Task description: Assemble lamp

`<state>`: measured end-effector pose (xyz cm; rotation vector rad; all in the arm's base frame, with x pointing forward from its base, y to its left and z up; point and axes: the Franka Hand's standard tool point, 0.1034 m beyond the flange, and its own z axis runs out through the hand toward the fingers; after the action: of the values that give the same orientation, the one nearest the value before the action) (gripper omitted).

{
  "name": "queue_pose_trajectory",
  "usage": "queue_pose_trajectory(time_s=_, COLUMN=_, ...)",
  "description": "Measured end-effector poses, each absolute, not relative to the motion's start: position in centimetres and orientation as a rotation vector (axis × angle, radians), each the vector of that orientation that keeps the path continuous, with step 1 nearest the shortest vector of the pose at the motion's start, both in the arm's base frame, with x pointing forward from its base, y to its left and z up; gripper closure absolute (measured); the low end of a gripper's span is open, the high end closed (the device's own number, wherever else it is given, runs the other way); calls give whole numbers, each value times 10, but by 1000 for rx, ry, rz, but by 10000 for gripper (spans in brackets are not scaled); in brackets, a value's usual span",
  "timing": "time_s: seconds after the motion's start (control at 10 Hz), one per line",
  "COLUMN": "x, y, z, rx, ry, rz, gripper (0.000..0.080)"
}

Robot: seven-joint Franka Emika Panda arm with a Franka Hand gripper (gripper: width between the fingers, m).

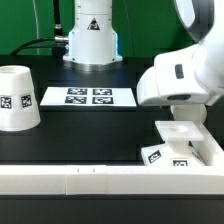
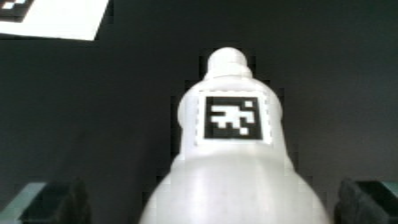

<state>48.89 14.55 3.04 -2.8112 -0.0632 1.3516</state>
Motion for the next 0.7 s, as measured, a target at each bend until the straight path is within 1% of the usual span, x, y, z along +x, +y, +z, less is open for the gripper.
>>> queue_pose_trajectory(time_s=0.4, x=491, y=150, z=19, rx=-2824, ry=-70, rz=1322, gripper=101)
queue_pose_trajectory(time_s=0.7, x=486, y=150, z=9, rx=-2832, ry=-65, rz=1305, gripper=101)
